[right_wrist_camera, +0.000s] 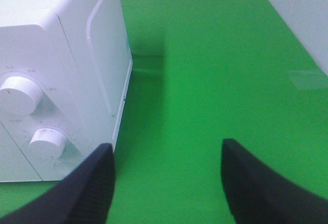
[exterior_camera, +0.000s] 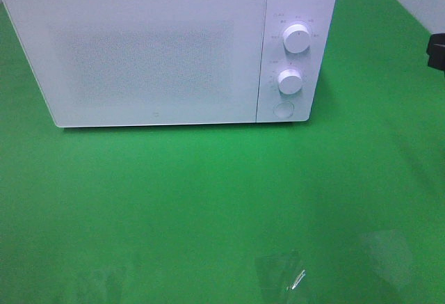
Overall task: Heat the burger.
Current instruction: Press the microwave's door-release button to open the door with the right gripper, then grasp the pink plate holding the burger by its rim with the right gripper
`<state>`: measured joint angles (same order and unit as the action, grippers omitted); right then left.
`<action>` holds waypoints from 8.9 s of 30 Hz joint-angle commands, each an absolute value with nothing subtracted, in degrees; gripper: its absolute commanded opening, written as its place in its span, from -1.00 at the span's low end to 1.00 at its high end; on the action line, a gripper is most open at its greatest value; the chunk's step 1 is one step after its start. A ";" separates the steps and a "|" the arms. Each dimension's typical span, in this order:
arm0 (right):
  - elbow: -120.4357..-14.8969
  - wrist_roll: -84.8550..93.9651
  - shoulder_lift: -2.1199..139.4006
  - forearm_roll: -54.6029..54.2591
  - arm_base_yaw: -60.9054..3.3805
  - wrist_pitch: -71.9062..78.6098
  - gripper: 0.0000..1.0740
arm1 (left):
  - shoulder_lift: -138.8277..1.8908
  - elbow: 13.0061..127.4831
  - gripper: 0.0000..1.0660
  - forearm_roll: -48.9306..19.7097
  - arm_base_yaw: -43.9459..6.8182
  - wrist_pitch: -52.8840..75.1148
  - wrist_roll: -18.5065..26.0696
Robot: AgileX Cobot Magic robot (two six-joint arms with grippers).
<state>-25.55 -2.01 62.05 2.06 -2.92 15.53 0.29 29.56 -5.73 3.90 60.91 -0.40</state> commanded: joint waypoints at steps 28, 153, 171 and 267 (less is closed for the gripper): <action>-22.12 -47.21 89.84 -9.45 -20.57 46.75 -1.00 | 1.15 29.56 0.88 -6.07 3.95 60.96 -0.63; -58.44 -76.32 126.17 -30.08 -30.08 71.96 -1.00 | 1.20 29.56 0.88 -6.07 3.95 60.96 -0.57; -58.38 -75.86 125.65 -29.34 -30.19 61.02 -1.00 | 1.20 29.56 0.88 -6.07 3.95 60.96 -0.57; -58.73 63.31 86.75 9.63 -31.28 -29.45 0.81 | 1.20 29.56 0.88 -6.07 3.95 60.96 -0.57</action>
